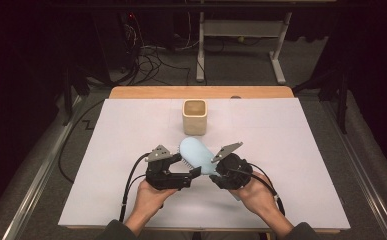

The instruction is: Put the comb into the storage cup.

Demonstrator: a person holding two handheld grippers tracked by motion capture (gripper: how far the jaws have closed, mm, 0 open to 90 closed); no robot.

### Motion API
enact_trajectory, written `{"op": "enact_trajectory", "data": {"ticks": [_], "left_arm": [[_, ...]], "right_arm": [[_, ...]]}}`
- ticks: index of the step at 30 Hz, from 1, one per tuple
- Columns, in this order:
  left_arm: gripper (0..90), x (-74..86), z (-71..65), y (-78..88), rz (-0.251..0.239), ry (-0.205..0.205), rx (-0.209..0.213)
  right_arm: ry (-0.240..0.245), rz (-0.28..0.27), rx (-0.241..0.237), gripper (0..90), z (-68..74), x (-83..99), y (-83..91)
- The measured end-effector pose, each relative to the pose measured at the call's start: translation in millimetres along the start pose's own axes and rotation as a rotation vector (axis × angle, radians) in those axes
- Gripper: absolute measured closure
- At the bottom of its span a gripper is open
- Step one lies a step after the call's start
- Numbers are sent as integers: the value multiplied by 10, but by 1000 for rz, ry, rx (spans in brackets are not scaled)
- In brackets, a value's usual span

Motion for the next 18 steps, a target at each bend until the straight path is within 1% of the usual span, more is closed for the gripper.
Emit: {"op": "enact_trajectory", "data": {"ticks": [6, 8, 11, 18], "left_arm": [[120, -27, 3, -27, 0, 13, -3], [120, -40, 8, -30, -5, 24, -4], [121, -58, 18, -40, -10, 38, -6], [129, -99, 25, -83, -15, 60, -26]], "right_arm": [[9, -12, 5, 709, 40, -29, -2], [18, -20, 3, 709, 49, -38, -4], [16, -22, 3, 710, 73, -53, -4], [27, -35, 3, 709, 113, -85, -8]]}}
Point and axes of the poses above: each handheld gripper's, and its own axes: y roughly backward along the jaws, x roughly out of its underside, z roughly to its left, the point moved 3 cm from there along -y, roughly forward along the jaws, and after that the axes turned 15 degrees about x, right-handed, at the moved point
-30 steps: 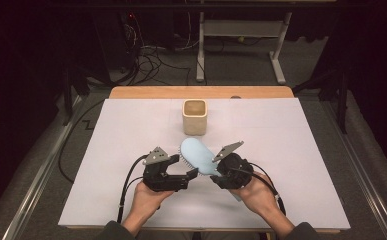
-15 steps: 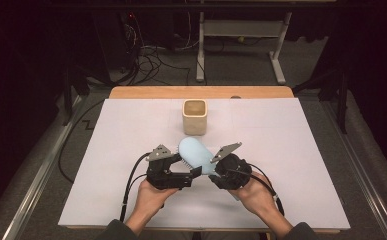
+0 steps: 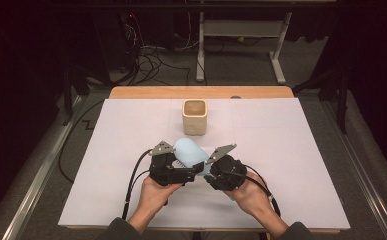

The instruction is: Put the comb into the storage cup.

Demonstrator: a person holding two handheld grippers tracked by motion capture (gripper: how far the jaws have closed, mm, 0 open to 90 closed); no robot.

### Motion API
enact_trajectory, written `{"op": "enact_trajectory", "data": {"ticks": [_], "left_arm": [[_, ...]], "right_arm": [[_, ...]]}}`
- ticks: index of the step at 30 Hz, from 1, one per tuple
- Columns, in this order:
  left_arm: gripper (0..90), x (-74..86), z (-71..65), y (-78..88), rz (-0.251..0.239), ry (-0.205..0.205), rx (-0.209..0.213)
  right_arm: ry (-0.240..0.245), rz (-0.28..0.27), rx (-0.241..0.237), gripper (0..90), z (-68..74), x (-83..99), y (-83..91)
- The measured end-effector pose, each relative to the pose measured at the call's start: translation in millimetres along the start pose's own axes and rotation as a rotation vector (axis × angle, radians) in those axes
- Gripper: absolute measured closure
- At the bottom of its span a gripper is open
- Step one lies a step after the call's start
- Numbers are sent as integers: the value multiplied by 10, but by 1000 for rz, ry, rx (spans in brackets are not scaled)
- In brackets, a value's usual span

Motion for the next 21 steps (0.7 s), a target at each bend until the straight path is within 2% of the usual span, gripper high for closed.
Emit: {"op": "enact_trajectory", "data": {"ticks": [5, 12, 16, 21], "left_arm": [[158, -21, 7, -12, -1, 23, -5], [212, -50, 6, 39, 1, 46, 11], [262, -79, 7, 105, 10, 40, 38], [311, -122, -16, 150, 8, 20, 37]], "right_arm": [[12, 0, 3, 709, 26, -19, -12], [14, 6, 6, 709, 40, -26, -23], [13, 5, 5, 708, 56, -37, -30], [8, 1, -3, 708, 60, -58, -52]]}}
Point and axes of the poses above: each handheld gripper's, and its own axes: y roughly backward along the jaws, x roughly out of its underside, z roughly to its left, the point moved 3 cm from there along -y, roughly forward along the jaws, and after that the axes turned 15 degrees about x, right-handed, at the moved point
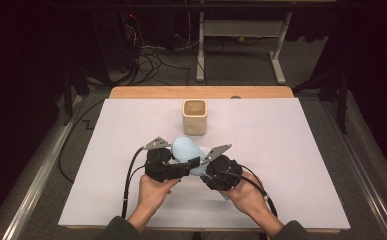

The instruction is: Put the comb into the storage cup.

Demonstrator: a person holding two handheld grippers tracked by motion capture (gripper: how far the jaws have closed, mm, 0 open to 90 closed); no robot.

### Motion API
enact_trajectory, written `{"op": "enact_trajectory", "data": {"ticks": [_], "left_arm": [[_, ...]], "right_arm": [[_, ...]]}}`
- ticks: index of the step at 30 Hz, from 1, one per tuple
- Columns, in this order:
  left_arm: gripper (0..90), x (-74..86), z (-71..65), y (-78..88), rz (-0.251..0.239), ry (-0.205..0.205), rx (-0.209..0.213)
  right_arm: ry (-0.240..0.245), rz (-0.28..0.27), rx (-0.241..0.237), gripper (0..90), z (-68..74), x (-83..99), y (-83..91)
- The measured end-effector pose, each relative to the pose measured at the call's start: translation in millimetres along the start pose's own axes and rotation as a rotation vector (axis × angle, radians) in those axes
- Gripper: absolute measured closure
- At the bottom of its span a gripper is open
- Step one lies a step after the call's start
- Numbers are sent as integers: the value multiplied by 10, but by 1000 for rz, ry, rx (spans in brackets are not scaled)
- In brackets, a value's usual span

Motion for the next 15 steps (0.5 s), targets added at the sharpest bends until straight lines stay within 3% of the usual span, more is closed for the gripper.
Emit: {"op": "enact_trajectory", "data": {"ticks": [15], "left_arm": [[460, -151, -166, 103, -9, -47, 19]], "right_arm": [[-19, -44, 6, 706, 17, -48, -1]]}}
Point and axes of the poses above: each handheld gripper's, and its own axes: y roughly backward along the jaws, x roughly out of its underside, z roughly to its left, the point moved 3 cm from there along -y, roughly forward along the jaws, and after that the axes turned 15 degrees about x, right-handed, at the moved point
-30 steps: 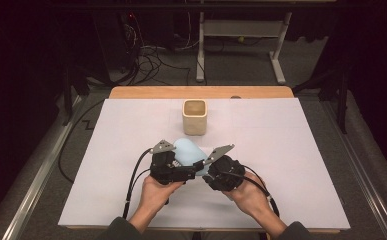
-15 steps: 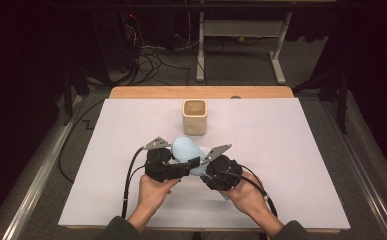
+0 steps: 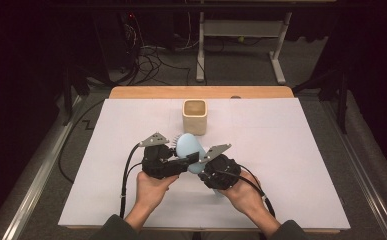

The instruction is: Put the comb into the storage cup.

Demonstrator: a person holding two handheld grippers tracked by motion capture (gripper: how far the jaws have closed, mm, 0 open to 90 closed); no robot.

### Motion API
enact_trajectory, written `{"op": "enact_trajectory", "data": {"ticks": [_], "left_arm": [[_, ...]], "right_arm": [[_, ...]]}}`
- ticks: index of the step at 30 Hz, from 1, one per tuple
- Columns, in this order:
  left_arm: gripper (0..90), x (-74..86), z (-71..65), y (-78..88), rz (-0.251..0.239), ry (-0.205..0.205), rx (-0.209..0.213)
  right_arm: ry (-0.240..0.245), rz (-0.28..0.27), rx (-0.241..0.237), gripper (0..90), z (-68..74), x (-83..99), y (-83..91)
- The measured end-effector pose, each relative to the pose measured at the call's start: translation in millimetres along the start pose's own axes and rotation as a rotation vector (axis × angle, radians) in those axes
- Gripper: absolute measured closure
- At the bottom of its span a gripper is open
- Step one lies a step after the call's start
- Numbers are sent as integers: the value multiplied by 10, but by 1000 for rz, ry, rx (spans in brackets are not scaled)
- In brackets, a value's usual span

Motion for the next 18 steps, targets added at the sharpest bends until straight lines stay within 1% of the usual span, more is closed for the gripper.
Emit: {"op": "enact_trajectory", "data": {"ticks": [4, 7, 12, 18], "left_arm": [[479, -31, -43, 18, 12, -14, -3], [496, -49, -63, 36, 18, -26, -3], [510, -58, -68, 59, 21, -25, 4], [521, -76, -107, 90, 27, -52, 6]], "right_arm": [[6, -9, 2, 705, 6, -10, 4], [0, -22, -2, 704, 12, -26, 4], [1, -33, -8, 703, 20, -44, -2], [-1, -51, -12, 697, 29, -63, 7]]}}
Point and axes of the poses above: each handheld gripper's, and its own axes: y roughly backward along the jaws, x roughly out of its underside, z roughly to its left, the point moved 3 cm from there along -y, roughly forward along the jaws, and after that the axes turned 15 degrees about x, right-handed, at the moved point
